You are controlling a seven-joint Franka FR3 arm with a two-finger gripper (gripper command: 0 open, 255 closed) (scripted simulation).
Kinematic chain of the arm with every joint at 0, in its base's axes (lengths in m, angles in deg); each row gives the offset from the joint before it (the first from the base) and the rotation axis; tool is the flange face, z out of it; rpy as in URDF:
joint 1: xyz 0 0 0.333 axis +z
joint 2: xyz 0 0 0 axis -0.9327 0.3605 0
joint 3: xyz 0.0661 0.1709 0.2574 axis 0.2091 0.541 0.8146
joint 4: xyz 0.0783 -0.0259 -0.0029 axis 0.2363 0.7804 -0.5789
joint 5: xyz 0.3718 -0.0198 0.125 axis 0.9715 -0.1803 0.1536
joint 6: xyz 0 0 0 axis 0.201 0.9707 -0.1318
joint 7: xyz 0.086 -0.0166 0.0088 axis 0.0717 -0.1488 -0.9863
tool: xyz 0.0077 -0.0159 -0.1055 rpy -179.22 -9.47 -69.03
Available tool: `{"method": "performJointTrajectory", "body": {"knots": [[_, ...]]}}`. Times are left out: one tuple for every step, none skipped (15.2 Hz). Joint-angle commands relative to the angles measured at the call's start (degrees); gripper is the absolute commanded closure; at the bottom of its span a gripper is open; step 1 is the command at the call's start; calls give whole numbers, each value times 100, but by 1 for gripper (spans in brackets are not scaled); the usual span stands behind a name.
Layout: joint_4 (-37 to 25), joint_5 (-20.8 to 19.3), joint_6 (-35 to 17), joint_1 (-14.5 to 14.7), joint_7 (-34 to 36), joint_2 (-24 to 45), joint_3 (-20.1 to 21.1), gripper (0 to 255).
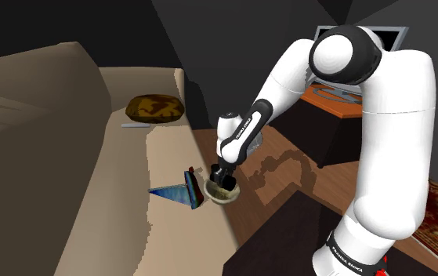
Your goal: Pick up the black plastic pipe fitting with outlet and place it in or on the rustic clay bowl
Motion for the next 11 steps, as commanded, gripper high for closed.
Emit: {"method": "performJointTrajectory", "body": {"knots": [[-1, 0, -1, 0, 0, -1, 0, 0], [-1, 0, -1, 0, 0, 0, 0, 0], [-2, 0, -1, 0, 0, 0, 0, 0], [-2, 0, 0, 0, 0, 0, 0, 0], [-2, 0, 0, 0, 0, 0, 0, 0], [-2, 0, 0, 0, 0, 0, 0, 0], [32, 45, 165, -16, -34, -200, 36, 0], [56, 92, 336, -30, -68, -395, 70, 0], [73, 140, 510, -41, -103, -585, 102, 0], [80, 178, 650, -46, -131, -732, 123, 0], [80, 179, 649, -44, -132, -732, 121, 0]]}}
